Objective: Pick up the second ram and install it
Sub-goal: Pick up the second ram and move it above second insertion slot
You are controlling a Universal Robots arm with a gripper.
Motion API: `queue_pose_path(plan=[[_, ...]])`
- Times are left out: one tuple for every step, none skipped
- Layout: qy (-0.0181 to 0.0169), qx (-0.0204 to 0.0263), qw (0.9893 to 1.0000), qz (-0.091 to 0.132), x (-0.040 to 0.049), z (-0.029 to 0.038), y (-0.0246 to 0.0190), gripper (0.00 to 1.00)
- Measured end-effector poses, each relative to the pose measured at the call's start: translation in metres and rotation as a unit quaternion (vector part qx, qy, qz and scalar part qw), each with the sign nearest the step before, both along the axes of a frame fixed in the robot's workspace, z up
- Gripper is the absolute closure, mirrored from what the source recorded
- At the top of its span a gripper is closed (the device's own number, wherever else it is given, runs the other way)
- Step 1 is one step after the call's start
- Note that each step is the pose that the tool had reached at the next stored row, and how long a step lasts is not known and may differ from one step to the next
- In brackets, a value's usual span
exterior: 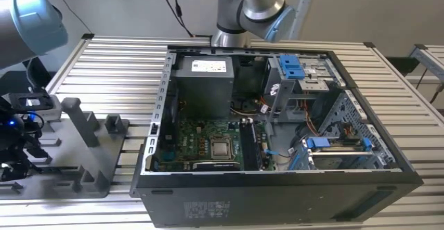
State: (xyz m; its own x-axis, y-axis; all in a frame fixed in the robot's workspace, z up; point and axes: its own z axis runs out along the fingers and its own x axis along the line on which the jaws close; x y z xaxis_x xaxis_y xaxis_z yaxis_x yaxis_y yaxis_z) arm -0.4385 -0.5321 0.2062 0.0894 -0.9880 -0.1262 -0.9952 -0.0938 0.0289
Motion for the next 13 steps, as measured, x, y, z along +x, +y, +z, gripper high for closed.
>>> queue_pose_path(plan=[[0.0001,-0.0001,1.0000,0.000,0.0000,-0.0010,-0.0003,0.58],[0.0002,-0.0001,1.0000,0.000,0.0000,-0.0020,-0.0006,0.58],[0.0001,0.0000,1.0000,0.000,0.0001,-0.0033,-0.0007,0.58],[0.0002,-0.0001,1.0000,0.000,0.0000,-0.0046,-0.0007,0.58],[0.0003,-0.0001,1.0000,0.000,-0.0001,-0.0059,-0.0008,0.58],[0.0003,-0.0001,1.0000,0.000,-0.0002,-0.0071,-0.0008,0.58],[0.0002,-0.0001,1.0000,0.000,-0.0002,-0.0083,-0.0009,0.58],[0.0003,-0.0002,1.0000,0.000,-0.0007,-0.0093,-0.0009,0.58],[0.0003,-0.0002,1.0000,0.000,-0.0010,-0.0103,-0.0009,0.58],[0.0003,-0.0002,1.0000,0.000,-0.0012,-0.0111,-0.0009,0.58],[0.0002,-0.0001,1.0000,0.000,-0.0016,-0.0119,-0.0009,0.58],[0.0002,-0.0001,1.0000,0.000,-0.0020,-0.0128,-0.0008,0.58],[0.0003,-0.0001,1.0000,0.000,-0.0021,-0.0134,-0.0009,0.58]])
